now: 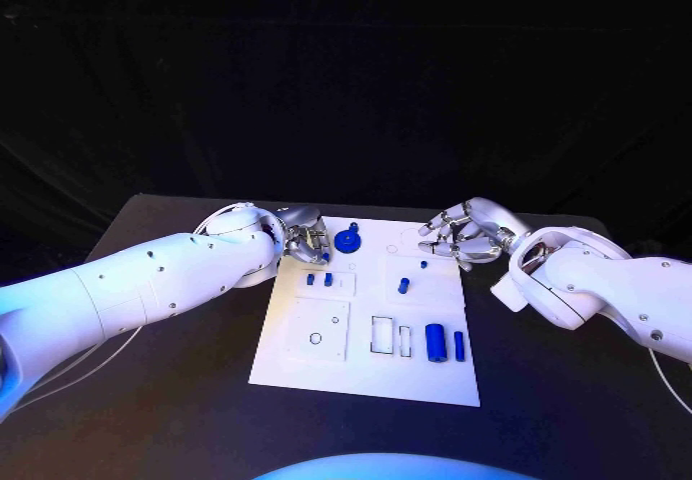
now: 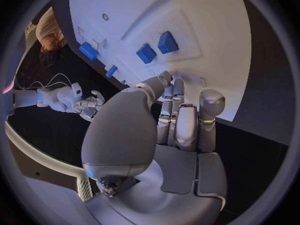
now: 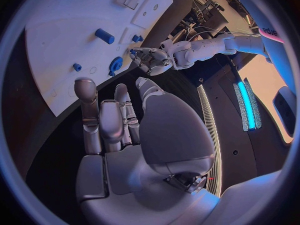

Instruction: Assemble the parts on the task board

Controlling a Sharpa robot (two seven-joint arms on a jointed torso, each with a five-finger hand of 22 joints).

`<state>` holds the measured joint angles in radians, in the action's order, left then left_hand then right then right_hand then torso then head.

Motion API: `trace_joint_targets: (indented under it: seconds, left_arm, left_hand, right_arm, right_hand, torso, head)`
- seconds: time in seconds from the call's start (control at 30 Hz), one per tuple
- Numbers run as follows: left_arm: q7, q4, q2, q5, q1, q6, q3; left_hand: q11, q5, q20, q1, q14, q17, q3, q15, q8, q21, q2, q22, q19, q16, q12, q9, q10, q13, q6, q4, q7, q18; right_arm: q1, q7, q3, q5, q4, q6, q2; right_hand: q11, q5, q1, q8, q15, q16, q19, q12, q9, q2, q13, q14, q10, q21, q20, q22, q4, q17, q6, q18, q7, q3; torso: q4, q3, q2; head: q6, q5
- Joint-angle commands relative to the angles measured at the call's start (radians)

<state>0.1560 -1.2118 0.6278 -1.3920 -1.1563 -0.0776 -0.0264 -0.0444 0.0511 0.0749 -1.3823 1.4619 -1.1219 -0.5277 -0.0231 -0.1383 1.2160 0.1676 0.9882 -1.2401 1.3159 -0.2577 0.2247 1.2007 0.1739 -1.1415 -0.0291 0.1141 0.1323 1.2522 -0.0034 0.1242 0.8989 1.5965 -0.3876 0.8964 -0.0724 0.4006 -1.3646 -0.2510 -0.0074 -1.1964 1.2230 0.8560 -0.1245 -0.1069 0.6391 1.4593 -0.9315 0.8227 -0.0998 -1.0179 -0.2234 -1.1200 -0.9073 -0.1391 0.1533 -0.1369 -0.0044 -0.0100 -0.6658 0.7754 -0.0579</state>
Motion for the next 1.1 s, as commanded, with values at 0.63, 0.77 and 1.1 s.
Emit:
trace_joint_targets:
  seconds: [0.63,0.77,1.1]
  left_arm:
    - [0.0,0.011,-0.007,0.002,0.001,0.047,0.001]
    - [0.0,0.009,-0.006,0.002,0.001,0.049,0.001]
    - [-0.005,0.007,-0.006,0.001,0.002,0.036,0.001]
  left_hand:
    - [-0.001,-0.002,0.0,0.003,0.0,0.006,0.002,-0.002,-0.001,0.003,-0.003,-0.001,-0.005,-0.003,0.01,0.0,0.008,-0.002,-0.008,0.003,-0.003,-0.008]
    - [-0.001,-0.002,0.0,0.002,-0.001,0.007,0.002,-0.002,-0.001,0.002,-0.003,-0.002,-0.004,-0.004,0.01,0.0,0.008,-0.002,-0.009,0.004,-0.003,-0.008]
    - [-0.001,-0.002,0.0,0.002,-0.001,0.007,0.002,-0.002,-0.001,0.002,-0.003,-0.002,-0.004,-0.004,0.01,0.0,0.008,-0.002,-0.009,0.004,-0.003,-0.008]
  right_arm:
    - [-0.001,0.005,0.0,0.003,0.0,0.011,0.0]
    - [-0.001,0.005,0.0,0.003,0.0,0.011,0.0]
    - [-0.001,0.006,0.0,0.003,-0.002,0.011,-0.001]
  right_hand:
    - [0.002,0.004,-0.001,-0.004,0.001,0.003,-0.005,-0.003,-0.001,-0.007,-0.001,-0.008,-0.007,-0.003,0.0,0.001,-0.004,0.001,0.004,-0.009,0.001,-0.004]
    - [0.002,0.004,-0.001,-0.004,0.001,0.003,-0.005,-0.003,-0.001,-0.007,-0.001,-0.008,-0.007,-0.003,0.0,0.001,-0.004,0.001,0.004,-0.009,0.001,-0.004]
    - [0.002,0.004,-0.001,-0.004,0.001,0.003,-0.005,-0.003,-0.001,-0.007,-0.001,-0.008,-0.007,-0.003,0.0,0.001,-0.004,0.001,0.004,-0.009,0.001,-0.004]
  torso:
    - [0.0012,-0.0004,0.001]
    - [0.0012,-0.0006,0.001]
    - [0.0006,-0.0007,0.001]
  head:
    - [0.005,0.002]
    - [0.006,0.001]
    - [0.006,0.0]
